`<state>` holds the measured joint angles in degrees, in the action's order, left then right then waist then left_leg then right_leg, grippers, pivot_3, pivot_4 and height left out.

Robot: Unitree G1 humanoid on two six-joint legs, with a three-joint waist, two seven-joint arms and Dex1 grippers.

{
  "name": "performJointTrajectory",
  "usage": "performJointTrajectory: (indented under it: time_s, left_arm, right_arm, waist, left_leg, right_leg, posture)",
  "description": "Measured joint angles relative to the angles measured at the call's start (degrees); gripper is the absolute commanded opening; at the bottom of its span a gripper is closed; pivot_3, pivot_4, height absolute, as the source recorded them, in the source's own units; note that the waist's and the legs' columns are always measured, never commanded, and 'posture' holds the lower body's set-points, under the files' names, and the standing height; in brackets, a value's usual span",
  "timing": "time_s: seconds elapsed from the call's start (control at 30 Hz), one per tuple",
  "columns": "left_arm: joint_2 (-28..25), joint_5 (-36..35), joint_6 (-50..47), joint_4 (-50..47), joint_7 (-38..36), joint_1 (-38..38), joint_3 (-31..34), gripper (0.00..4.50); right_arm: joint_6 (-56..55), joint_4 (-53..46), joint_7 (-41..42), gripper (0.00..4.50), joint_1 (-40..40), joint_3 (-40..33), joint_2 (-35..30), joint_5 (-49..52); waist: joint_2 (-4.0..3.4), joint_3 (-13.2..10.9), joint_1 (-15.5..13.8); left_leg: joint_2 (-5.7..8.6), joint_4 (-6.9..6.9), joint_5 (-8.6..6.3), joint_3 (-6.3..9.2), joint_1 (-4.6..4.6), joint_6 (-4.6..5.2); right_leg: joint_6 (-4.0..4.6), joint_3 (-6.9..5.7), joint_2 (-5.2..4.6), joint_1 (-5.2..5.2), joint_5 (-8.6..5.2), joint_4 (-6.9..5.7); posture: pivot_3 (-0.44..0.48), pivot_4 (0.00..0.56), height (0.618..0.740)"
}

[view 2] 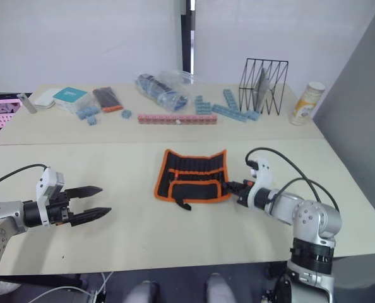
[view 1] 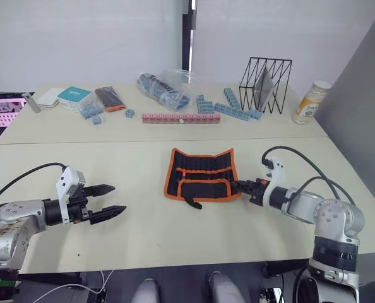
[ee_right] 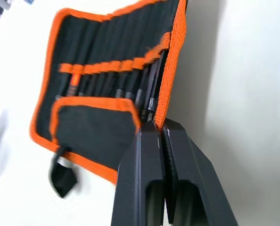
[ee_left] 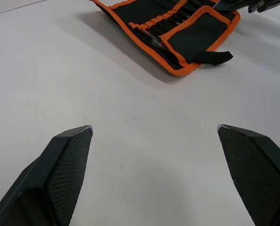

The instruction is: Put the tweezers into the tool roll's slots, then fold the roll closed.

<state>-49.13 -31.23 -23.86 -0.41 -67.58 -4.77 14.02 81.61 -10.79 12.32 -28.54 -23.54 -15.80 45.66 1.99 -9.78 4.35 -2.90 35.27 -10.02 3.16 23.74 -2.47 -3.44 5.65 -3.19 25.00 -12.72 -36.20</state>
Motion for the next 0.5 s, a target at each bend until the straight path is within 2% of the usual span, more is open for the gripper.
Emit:
performJointTrajectory:
  time_s: [0.1, 0.3, 0.5]
  left_arm:
    - [0.2, 0.5, 0.1, 0.2, 0.0, -0.1, -0.6, 4.50]
    - [0.7, 0.8, 0.1, 0.4, 1.2, -0.1, -0.6, 4.50]
    - [1.1, 0.8, 0.0, -1.1, 2.0, 1.1, -0.3, 4.50]
  right_arm:
    - [4.7, -0.2, -3.4, 0.02, -4.8, -1.9, 3.9, 0.6]
    - [9.9, -0.2, -9.2, 0.02, -8.5, -1.4, 10.7, -2.4]
    - [7.9, 1.2, -10.0, 0.02, -8.1, 3.9, 13.2, -7.0]
  waist:
    - [0.00, 0.0, -0.1]
    - [-0.02, 0.0, -0.4]
    - [-0.02, 0.0, -0.3]
  left_leg:
    - [-0.02, 0.00, 0.04, 0.04, -0.01, 0.06]
    - [-0.02, 0.00, 0.04, 0.04, 0.06, 0.06]
    - [-0.02, -0.03, 0.04, 0.05, 0.05, 0.06]
  right_leg:
    - [0.02, 0.00, 0.04, 0.00, 0.01, -0.04]
    - [0.02, 0.00, 0.03, 0.01, 0.01, 0.00]
    - [0.03, -0.01, 0.03, 0.01, 0.01, 0.01]
  posture:
    - [0.000, 0.150, 0.737]
    - [0.000, 0.150, 0.737]
    - [0.000, 0.150, 0.737]
